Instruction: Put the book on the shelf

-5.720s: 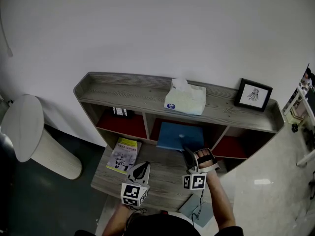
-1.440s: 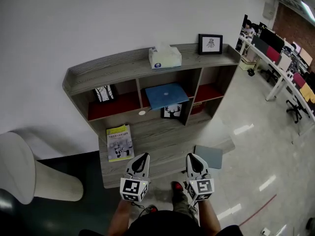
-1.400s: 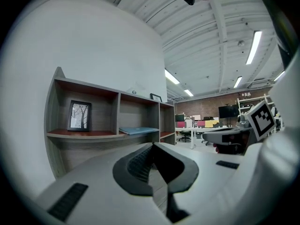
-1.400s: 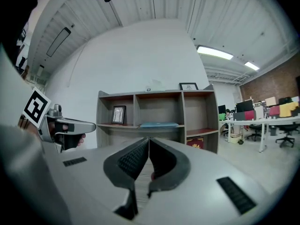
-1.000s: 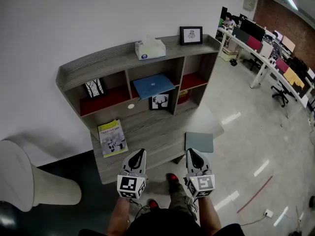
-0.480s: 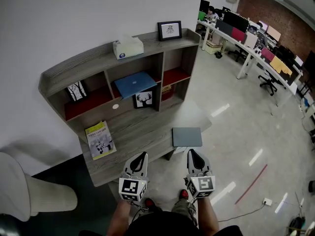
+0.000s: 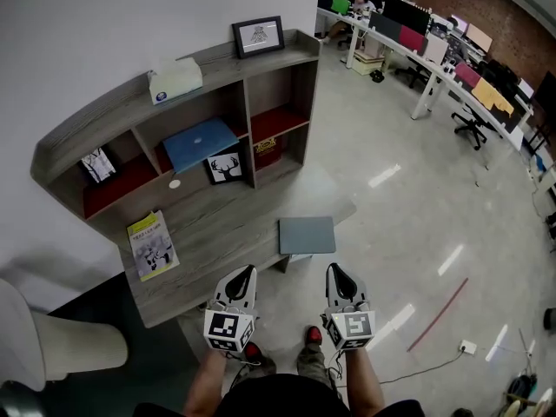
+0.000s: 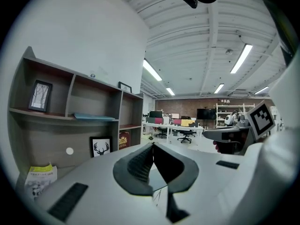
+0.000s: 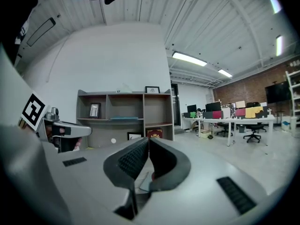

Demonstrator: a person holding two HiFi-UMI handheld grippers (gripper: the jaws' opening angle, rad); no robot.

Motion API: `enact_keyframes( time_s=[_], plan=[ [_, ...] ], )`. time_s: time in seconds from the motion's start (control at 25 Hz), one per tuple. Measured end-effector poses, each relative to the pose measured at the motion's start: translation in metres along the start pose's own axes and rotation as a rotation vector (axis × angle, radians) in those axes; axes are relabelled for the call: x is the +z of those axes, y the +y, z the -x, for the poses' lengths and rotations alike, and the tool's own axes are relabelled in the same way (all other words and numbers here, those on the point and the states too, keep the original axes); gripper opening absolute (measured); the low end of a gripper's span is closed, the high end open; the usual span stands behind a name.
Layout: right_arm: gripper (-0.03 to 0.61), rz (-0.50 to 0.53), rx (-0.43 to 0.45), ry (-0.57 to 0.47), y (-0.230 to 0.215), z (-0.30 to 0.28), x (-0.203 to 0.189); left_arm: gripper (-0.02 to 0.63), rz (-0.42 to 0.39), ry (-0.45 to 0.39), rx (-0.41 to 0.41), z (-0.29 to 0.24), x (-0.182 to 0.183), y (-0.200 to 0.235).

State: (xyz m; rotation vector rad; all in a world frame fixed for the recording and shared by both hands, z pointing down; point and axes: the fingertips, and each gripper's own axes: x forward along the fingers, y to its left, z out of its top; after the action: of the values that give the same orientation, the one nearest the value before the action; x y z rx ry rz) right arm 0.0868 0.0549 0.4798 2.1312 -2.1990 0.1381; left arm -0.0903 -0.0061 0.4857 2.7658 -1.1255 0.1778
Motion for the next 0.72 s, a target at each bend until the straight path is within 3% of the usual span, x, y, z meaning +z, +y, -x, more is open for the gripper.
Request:
enact_keyframes(
  time_s=[0.16, 0.72],
  plan=[
    [0.031, 0.037, 0.036, 0.029, -0.020, -0.007, -0.019, 0.006, -0.004, 0.037, 0.024, -0.027, -0.018, -0.014],
    [0.031, -0.056, 0.104, 0.150, -0.075, -0.031, -0.125, 0.006, 0.013, 0.179, 0.093, -0.076, -0.106, -0.033]
  ],
)
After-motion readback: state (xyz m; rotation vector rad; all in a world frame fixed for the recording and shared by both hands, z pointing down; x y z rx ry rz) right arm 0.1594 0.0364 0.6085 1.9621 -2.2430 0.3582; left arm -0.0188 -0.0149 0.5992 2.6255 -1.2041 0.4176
